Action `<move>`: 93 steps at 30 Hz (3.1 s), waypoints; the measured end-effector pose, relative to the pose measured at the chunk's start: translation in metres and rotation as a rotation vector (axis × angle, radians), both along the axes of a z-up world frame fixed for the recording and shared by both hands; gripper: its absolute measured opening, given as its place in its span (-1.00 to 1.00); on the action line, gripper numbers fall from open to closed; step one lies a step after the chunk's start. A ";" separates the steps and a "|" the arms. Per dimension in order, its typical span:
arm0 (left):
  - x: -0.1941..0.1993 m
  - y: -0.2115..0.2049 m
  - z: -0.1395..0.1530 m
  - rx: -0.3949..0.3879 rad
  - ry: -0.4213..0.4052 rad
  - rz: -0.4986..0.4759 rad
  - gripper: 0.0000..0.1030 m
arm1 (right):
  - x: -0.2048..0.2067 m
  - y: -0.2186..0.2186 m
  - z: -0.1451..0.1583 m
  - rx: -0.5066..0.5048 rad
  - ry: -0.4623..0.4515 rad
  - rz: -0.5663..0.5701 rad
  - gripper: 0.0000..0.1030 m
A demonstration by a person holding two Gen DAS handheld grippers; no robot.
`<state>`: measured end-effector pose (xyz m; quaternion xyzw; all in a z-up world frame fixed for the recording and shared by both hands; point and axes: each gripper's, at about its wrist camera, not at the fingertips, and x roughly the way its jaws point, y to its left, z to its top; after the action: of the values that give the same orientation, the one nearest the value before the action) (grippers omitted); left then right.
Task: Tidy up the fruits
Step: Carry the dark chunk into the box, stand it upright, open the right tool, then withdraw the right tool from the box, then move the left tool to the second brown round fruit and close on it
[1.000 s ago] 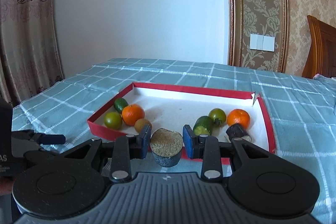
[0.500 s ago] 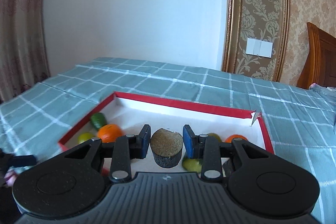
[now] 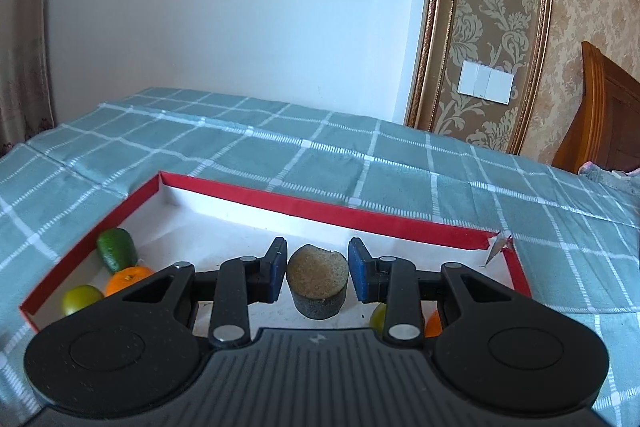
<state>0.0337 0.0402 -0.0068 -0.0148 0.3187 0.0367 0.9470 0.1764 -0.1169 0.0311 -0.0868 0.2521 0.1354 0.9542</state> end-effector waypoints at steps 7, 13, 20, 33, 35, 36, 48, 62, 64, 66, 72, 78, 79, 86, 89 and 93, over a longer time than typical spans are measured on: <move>0.000 0.000 0.000 0.002 0.001 0.000 1.00 | 0.007 0.003 -0.006 -0.012 0.011 -0.001 -0.36; 0.001 -0.001 0.000 0.002 0.001 0.000 1.00 | 0.006 0.003 -0.004 -0.015 0.009 0.012 -0.27; 0.001 -0.001 0.000 0.003 0.001 0.000 1.00 | -0.017 -0.009 0.009 -0.006 -0.062 0.013 0.17; 0.001 0.000 0.000 0.003 0.001 0.000 1.00 | -0.064 -0.040 0.002 0.009 -0.013 0.041 0.20; 0.001 -0.001 0.000 0.003 0.001 0.000 1.00 | -0.073 -0.046 0.000 0.013 -0.005 0.043 0.21; 0.001 -0.001 0.000 0.003 0.001 0.000 1.00 | -0.078 -0.049 -0.001 0.012 0.000 0.045 0.22; 0.001 -0.001 0.000 0.004 0.001 0.000 1.00 | -0.123 -0.083 -0.012 0.026 -0.013 0.057 0.44; -0.002 -0.026 0.010 -0.001 -0.039 -0.037 1.00 | -0.103 -0.099 -0.034 0.072 0.151 -0.011 0.65; 0.000 -0.035 0.010 0.025 -0.048 -0.054 1.00 | -0.103 -0.098 -0.034 0.062 0.147 -0.014 0.68; 0.003 -0.042 0.010 0.045 -0.050 -0.067 1.00 | -0.103 -0.098 -0.035 0.059 0.149 -0.019 0.74; 0.014 -0.051 0.010 0.051 -0.031 -0.062 0.63 | -0.102 -0.099 -0.035 0.063 0.154 -0.026 0.78; 0.017 -0.056 0.007 0.039 -0.027 -0.067 0.16 | -0.102 -0.100 -0.035 0.060 0.163 -0.029 0.89; 0.017 -0.057 0.007 0.046 -0.030 -0.070 0.08 | -0.102 -0.100 -0.035 0.060 0.163 -0.029 0.89; 0.017 -0.062 0.008 0.032 -0.033 -0.108 -0.34 | -0.102 -0.100 -0.035 0.060 0.163 -0.029 0.89; 0.017 -0.061 0.008 0.016 -0.034 -0.118 -0.44 | -0.102 -0.100 -0.035 0.060 0.163 -0.028 0.89; 0.016 -0.063 0.008 0.022 -0.039 -0.126 -0.51 | -0.102 -0.100 -0.035 0.060 0.163 -0.029 0.89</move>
<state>0.0492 -0.0224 0.0013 0.0151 0.3000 -0.0197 0.9536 0.0749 -0.2164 -0.0041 -0.0431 0.3259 0.1360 0.9346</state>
